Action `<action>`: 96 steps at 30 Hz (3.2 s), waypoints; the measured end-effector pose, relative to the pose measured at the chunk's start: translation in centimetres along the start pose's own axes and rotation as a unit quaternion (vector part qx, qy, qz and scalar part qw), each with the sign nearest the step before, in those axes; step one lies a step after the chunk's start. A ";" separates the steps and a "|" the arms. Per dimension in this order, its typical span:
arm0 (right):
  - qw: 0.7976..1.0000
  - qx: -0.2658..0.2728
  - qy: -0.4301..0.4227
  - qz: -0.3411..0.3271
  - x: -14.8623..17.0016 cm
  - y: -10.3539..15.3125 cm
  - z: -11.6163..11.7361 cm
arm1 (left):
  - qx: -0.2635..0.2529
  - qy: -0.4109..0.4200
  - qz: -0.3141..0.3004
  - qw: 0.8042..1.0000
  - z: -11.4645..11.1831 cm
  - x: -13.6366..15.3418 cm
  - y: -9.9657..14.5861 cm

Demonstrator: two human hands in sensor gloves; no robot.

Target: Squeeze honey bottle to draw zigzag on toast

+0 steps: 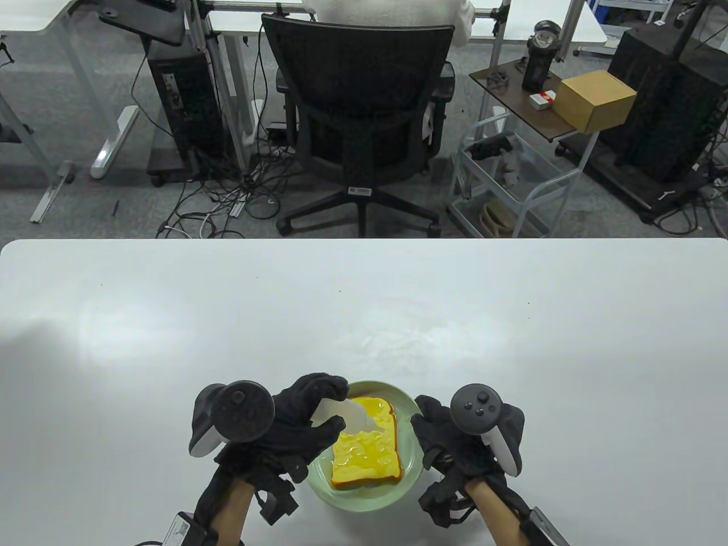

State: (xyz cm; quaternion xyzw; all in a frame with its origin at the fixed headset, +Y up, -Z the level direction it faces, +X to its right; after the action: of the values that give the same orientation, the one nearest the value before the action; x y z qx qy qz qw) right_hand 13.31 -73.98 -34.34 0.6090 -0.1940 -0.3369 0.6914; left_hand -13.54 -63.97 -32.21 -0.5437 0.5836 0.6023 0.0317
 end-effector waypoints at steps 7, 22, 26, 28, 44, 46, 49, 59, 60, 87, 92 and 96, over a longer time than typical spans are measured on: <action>1.000 -0.013 0.010 0.011 0.7 -0.2 0.7 | 0.031 -0.009 0.012 0.999 -0.3 0.1 -0.1; 0.999 -0.028 0.023 0.029 1.4 -0.2 1.3 | 0.025 -0.062 0.027 0.997 0.0 0.0 -0.2; 0.999 -0.024 0.018 0.038 1.7 -0.1 1.2 | 0.018 -0.074 0.025 0.997 0.4 -0.2 0.0; 0.999 -0.022 0.018 0.039 1.7 0.0 1.1 | 0.017 -0.076 0.026 0.997 0.4 -0.1 0.0; 0.992 -0.104 -0.042 0.059 2.1 0.5 1.8 | -0.010 -0.026 0.023 0.999 0.7 0.4 0.2; 0.991 -0.108 -0.048 0.055 2.1 0.6 1.8 | -0.009 -0.026 0.021 0.999 0.6 0.4 0.2; 0.990 -0.119 -0.051 0.052 1.9 0.6 1.6 | -0.007 -0.024 0.020 1.000 0.5 0.4 0.2; 0.985 -0.146 -0.074 0.052 2.0 0.5 1.5 | -0.016 -0.007 0.014 1.000 0.4 0.5 0.2; 0.986 -0.146 -0.065 0.054 2.0 0.5 1.5 | -0.016 -0.005 0.013 1.000 0.4 0.5 0.2; 0.993 -0.086 0.058 0.061 2.1 0.4 -0.1 | -0.017 0.028 -0.028 0.999 -0.2 0.2 -0.4; 0.996 -0.061 0.046 0.055 1.9 0.7 -1.0 | -0.022 0.031 -0.031 0.999 -0.2 0.3 -0.4; 0.999 0.001 0.022 0.042 1.4 1.1 -3.5 | -0.020 0.029 -0.031 0.999 -0.2 0.3 -0.4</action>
State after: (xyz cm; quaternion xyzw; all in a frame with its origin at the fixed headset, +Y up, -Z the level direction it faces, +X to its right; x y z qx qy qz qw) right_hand 16.92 -72.43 -34.15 0.6081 -0.2039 -0.2939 0.7087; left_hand -13.22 -64.14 -32.60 -0.5791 0.5549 0.5968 0.0222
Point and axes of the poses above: the tracker on the back of each hand, its own x axis roughly to the little-finger side, its own y axis roughly from the fingertips to the wrist, z = x × y, the point moved 5 cm from there along -y, roughly from the wrist to the fingertips, and after that the axes turned 15 degrees about -z, right-handed, at the moved point
